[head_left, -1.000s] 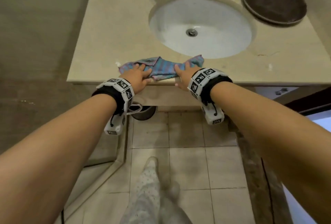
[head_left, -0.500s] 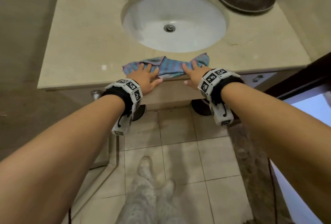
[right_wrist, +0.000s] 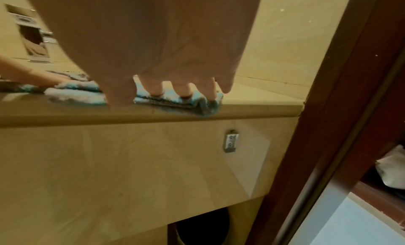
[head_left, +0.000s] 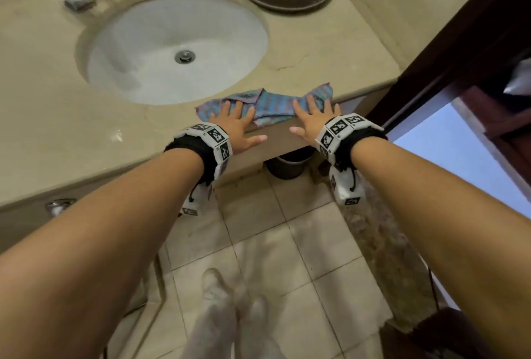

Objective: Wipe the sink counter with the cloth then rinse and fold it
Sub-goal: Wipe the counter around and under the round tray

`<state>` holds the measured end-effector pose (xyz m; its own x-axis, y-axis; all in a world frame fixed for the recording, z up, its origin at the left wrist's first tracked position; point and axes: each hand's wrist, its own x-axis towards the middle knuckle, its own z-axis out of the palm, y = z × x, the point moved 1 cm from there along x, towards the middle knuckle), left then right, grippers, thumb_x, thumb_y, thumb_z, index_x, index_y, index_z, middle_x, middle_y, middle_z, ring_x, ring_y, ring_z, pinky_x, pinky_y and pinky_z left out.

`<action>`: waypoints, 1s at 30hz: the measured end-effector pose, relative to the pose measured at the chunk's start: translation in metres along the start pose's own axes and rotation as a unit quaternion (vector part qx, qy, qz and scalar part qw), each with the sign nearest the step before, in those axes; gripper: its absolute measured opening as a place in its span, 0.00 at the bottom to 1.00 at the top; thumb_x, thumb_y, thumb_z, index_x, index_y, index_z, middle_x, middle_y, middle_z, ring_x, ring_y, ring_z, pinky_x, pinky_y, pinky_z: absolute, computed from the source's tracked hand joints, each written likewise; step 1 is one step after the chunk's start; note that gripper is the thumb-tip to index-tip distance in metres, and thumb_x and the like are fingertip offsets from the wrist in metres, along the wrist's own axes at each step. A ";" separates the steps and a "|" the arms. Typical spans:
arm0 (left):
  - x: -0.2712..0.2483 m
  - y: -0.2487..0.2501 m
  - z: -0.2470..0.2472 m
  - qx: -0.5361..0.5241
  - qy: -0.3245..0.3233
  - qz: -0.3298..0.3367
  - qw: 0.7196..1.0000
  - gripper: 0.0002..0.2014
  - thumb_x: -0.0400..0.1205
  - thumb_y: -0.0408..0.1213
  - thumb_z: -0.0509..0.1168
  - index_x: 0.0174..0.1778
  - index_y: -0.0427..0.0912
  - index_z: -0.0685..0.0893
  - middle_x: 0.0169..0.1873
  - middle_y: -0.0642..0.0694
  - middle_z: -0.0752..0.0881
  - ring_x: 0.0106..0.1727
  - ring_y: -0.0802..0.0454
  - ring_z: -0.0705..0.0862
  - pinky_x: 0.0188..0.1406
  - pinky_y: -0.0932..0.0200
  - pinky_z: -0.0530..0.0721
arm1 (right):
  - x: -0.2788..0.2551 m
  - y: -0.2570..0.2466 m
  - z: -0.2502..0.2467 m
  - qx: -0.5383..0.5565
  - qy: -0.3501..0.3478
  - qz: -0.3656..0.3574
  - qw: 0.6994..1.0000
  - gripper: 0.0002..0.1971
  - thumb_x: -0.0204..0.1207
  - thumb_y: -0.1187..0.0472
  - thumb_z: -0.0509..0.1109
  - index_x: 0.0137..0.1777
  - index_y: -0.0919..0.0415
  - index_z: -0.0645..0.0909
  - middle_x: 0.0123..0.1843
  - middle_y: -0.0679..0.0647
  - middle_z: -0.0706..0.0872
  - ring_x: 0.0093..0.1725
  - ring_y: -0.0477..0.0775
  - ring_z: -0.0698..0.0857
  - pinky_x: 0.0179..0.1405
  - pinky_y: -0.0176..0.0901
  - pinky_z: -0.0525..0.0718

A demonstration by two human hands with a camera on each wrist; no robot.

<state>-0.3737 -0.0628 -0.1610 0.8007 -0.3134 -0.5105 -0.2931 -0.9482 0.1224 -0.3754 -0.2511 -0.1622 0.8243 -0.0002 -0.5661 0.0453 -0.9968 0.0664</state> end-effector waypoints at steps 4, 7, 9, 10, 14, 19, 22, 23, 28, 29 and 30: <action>0.032 0.019 -0.016 0.022 -0.004 0.029 0.999 0.40 0.80 0.65 0.48 0.83 0.50 0.41 0.83 0.44 0.40 0.84 0.39 0.40 0.79 0.34 0.48 | 0.018 0.032 -0.007 0.040 0.003 0.027 0.999 0.33 0.83 0.39 0.46 0.83 0.45 0.38 0.86 0.55 0.38 0.83 0.72 0.44 0.82 0.65 0.46; 0.067 0.034 -0.032 0.034 -0.006 0.050 0.998 0.40 0.80 0.65 0.48 0.83 0.50 0.41 0.83 0.44 0.40 0.84 0.39 0.40 0.79 0.34 0.48 | 0.036 0.059 -0.018 0.053 0.002 0.046 0.998 0.32 0.83 0.39 0.44 0.83 0.46 0.38 0.86 0.55 0.39 0.83 0.71 0.45 0.81 0.65 0.46; 0.093 0.045 -0.047 0.040 -0.015 0.061 0.997 0.40 0.81 0.64 0.48 0.83 0.49 0.41 0.83 0.44 0.40 0.84 0.38 0.40 0.79 0.34 0.48 | 0.051 0.075 -0.027 0.080 -0.003 0.062 0.995 0.32 0.84 0.40 0.45 0.83 0.46 0.38 0.86 0.55 0.38 0.83 0.71 0.43 0.80 0.66 0.47; 0.106 0.049 -0.054 0.044 -0.018 0.067 0.997 0.39 0.81 0.63 0.48 0.83 0.49 0.41 0.83 0.44 0.40 0.84 0.38 0.40 0.79 0.34 0.48 | 0.059 0.083 -0.031 0.092 -0.003 0.070 0.993 0.32 0.84 0.40 0.45 0.83 0.47 0.38 0.86 0.55 0.38 0.83 0.71 0.42 0.80 0.67 0.47; 0.153 0.062 -0.079 0.057 -0.013 0.090 0.994 0.38 0.82 0.63 0.47 0.83 0.49 0.41 0.83 0.43 0.40 0.84 0.38 0.40 0.79 0.35 0.48 | 0.095 0.110 -0.046 0.093 0.005 0.096 0.991 0.34 0.82 0.38 0.46 0.84 0.48 0.38 0.86 0.56 0.39 0.82 0.74 0.44 0.79 0.67 0.51; 0.200 0.069 -0.106 0.070 -0.007 0.108 0.992 0.38 0.82 0.62 0.47 0.83 0.49 0.42 0.83 0.43 0.41 0.84 0.38 0.41 0.79 0.34 0.48 | 0.131 0.134 -0.069 0.079 0.017 0.111 0.991 0.36 0.81 0.36 0.46 0.84 0.49 0.39 0.85 0.59 0.40 0.82 0.74 0.46 0.81 0.65 0.49; 0.220 0.072 -0.119 0.075 -0.007 0.111 0.991 0.38 0.81 0.63 0.47 0.83 0.48 0.43 0.83 0.43 0.41 0.84 0.38 0.41 0.79 0.34 0.48 | 0.150 0.147 -0.082 0.063 0.018 0.107 0.992 0.38 0.79 0.34 0.46 0.83 0.47 0.38 0.86 0.57 0.40 0.81 0.75 0.49 0.81 0.65 0.51; 0.226 0.074 -0.122 0.076 -0.007 0.110 0.991 0.38 0.81 0.63 0.47 0.83 0.48 0.43 0.83 0.43 0.41 0.84 0.38 0.40 0.79 0.34 0.48 | 0.156 0.151 -0.086 0.057 0.016 0.104 0.993 0.38 0.78 0.32 0.46 0.83 0.46 0.38 0.86 0.56 0.40 0.81 0.75 0.50 0.81 0.65 0.51; 0.247 0.078 -0.136 0.070 -0.013 0.102 0.992 0.38 0.81 0.63 0.47 0.83 0.48 0.43 0.83 0.43 0.41 0.84 0.39 0.40 0.80 0.35 0.47 | 0.181 0.157 -0.107 0.051 0.012 0.081 0.995 0.39 0.79 0.33 0.49 0.83 0.48 0.37 0.85 0.58 0.37 0.82 0.73 0.49 0.82 0.61 0.48; 0.250 0.080 -0.137 0.070 -0.010 0.101 0.992 0.39 0.81 0.63 0.47 0.83 0.48 0.43 0.83 0.43 0.41 0.84 0.39 0.40 0.80 0.35 0.47 | 0.185 0.157 -0.110 0.048 0.013 0.074 0.996 0.40 0.79 0.34 0.49 0.83 0.49 0.37 0.85 0.59 0.38 0.83 0.72 0.49 0.81 0.61 0.48; 0.253 0.081 -0.139 0.069 -0.008 0.101 0.992 0.39 0.81 0.63 0.47 0.83 0.48 0.43 0.83 0.43 0.41 0.84 0.39 0.40 0.80 0.35 0.47 | 0.188 0.158 -0.112 0.046 0.012 0.067 0.997 0.40 0.79 0.34 0.49 0.83 0.49 0.37 0.85 0.60 0.38 0.82 0.73 0.49 0.81 0.61 0.48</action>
<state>-0.1229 -0.2263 -0.1621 0.7106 -0.4944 -0.5005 -0.5161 -0.8498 0.1067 -0.1498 -0.4001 -0.1661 0.8324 -0.1336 -0.5379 -0.1173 -0.9910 0.0646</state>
